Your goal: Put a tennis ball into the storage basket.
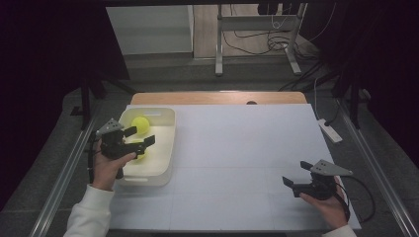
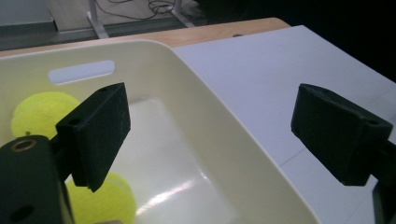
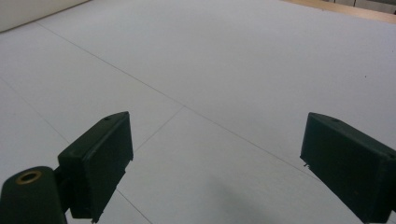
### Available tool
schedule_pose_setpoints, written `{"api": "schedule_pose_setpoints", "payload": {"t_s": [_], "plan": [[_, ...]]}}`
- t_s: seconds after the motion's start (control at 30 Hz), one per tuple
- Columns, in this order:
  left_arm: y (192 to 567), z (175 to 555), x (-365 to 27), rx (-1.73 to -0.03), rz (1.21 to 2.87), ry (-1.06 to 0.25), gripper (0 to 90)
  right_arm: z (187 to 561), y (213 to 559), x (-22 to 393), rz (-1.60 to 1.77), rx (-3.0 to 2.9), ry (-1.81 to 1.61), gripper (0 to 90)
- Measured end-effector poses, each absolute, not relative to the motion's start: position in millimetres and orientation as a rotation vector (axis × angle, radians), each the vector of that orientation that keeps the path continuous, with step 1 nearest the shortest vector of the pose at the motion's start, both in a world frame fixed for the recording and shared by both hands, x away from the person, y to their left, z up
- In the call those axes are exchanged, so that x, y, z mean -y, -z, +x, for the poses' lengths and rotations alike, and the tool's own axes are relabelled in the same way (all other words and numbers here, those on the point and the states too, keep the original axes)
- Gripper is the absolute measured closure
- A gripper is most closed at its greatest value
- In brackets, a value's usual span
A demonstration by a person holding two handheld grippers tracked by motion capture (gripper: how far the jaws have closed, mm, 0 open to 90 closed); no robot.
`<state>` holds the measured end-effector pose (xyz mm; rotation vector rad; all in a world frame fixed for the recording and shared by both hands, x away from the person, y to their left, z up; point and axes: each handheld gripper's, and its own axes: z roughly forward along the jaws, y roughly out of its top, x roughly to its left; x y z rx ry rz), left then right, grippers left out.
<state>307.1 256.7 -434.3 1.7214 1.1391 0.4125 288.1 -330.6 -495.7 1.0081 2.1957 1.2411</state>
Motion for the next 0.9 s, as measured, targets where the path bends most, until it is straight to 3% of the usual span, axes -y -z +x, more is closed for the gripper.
{"api": "schedule_pose_setpoints", "payload": {"t_s": [0.9], "plan": [[460.5,260.8,-229.2,-1.05,1.783,-0.365,14.2,290.2,492.7,328.7,1.002,-2.183,-1.247,9.2]]}}
